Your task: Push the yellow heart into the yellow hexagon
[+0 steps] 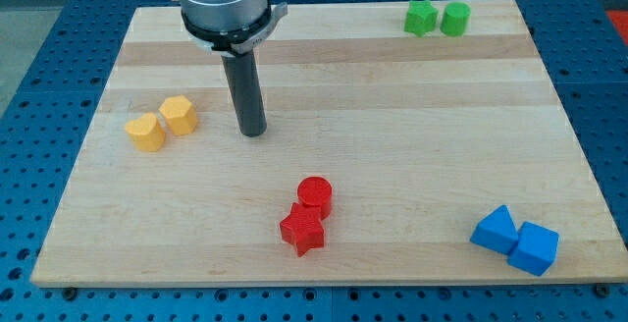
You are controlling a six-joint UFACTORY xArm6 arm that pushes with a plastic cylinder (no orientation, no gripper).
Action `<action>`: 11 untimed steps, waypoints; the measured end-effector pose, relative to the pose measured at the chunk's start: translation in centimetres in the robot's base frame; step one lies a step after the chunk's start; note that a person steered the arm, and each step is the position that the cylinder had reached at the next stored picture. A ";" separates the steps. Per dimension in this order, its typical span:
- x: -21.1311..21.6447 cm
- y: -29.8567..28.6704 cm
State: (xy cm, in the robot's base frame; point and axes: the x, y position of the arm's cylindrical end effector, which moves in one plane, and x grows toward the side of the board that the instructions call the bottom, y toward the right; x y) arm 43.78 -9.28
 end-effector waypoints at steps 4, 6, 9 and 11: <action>11.3 -10.4; 11.3 -11.2; 4.9 -17.5; 2.4 -15.9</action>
